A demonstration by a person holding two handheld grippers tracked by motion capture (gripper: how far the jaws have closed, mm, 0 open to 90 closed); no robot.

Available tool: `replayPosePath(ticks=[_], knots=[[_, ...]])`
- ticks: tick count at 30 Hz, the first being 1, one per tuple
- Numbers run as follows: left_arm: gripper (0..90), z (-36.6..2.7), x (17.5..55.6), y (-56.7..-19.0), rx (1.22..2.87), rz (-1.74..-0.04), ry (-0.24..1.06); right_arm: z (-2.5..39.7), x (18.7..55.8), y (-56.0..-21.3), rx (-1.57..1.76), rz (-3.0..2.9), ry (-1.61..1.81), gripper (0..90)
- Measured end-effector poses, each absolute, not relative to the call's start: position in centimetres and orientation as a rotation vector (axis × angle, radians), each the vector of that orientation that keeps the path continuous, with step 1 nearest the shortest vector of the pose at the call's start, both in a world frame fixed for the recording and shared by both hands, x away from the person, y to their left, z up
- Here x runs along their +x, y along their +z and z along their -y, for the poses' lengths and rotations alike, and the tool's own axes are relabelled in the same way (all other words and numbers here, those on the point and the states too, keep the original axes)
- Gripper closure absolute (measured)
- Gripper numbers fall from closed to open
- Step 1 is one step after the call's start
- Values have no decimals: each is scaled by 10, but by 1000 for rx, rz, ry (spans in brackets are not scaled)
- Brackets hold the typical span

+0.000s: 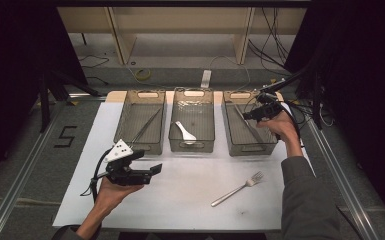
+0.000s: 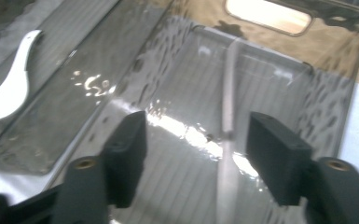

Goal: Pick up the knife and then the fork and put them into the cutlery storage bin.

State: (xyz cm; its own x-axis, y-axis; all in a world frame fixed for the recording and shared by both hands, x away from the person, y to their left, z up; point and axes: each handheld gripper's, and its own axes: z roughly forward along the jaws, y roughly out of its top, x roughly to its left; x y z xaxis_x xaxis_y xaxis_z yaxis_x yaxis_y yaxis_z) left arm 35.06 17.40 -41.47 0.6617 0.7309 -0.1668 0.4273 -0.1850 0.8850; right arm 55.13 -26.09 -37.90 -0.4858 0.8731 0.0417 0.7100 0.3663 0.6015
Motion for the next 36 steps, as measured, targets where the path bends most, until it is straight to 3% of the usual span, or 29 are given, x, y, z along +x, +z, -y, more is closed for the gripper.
replayPosePath(ticks=[10,20,36], knots=[[155,-174,351,-415,1818,-924,360,253,535,-365,1301,-2397,900,277],[156,-173,350,-415,1816,-925,362,240,490,-343,1080,-2474,963,256],[156,-174,350,-414,1815,-920,367,217,438,-360,890,-2569,996,245]])
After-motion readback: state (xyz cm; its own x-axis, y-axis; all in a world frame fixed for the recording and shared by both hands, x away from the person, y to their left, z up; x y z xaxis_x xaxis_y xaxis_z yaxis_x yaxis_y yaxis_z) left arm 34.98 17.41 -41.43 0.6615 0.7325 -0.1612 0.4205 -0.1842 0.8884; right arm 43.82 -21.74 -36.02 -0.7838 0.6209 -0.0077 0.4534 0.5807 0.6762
